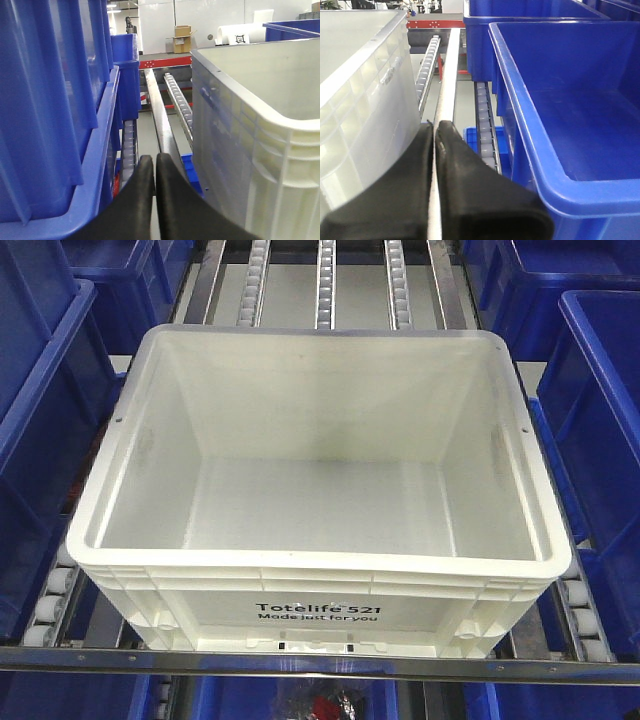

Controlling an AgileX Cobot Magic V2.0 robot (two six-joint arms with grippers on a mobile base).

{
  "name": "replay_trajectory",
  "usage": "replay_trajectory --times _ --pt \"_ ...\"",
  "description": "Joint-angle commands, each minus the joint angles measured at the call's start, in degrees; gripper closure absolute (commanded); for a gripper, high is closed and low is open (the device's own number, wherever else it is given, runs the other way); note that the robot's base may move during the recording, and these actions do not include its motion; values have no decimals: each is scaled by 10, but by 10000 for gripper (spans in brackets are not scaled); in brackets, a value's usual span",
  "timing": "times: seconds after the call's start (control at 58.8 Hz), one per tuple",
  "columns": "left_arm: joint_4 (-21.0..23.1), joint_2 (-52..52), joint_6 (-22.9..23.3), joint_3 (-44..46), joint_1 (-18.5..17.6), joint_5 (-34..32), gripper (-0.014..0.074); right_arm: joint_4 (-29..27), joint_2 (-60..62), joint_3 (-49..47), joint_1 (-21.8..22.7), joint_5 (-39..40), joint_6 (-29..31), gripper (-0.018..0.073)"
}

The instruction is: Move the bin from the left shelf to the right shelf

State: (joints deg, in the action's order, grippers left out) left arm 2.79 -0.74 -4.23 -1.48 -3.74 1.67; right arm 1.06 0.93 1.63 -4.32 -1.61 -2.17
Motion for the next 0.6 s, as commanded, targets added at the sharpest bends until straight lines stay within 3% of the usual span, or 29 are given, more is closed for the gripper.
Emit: replay_trajectory --times 0.0,0.578 --pt "1 -8 4 -11 1 -46 603 6 2 11 4 43 2 567" --pt "1 -8 4 -11 1 -46 603 6 2 11 4 43 2 567"
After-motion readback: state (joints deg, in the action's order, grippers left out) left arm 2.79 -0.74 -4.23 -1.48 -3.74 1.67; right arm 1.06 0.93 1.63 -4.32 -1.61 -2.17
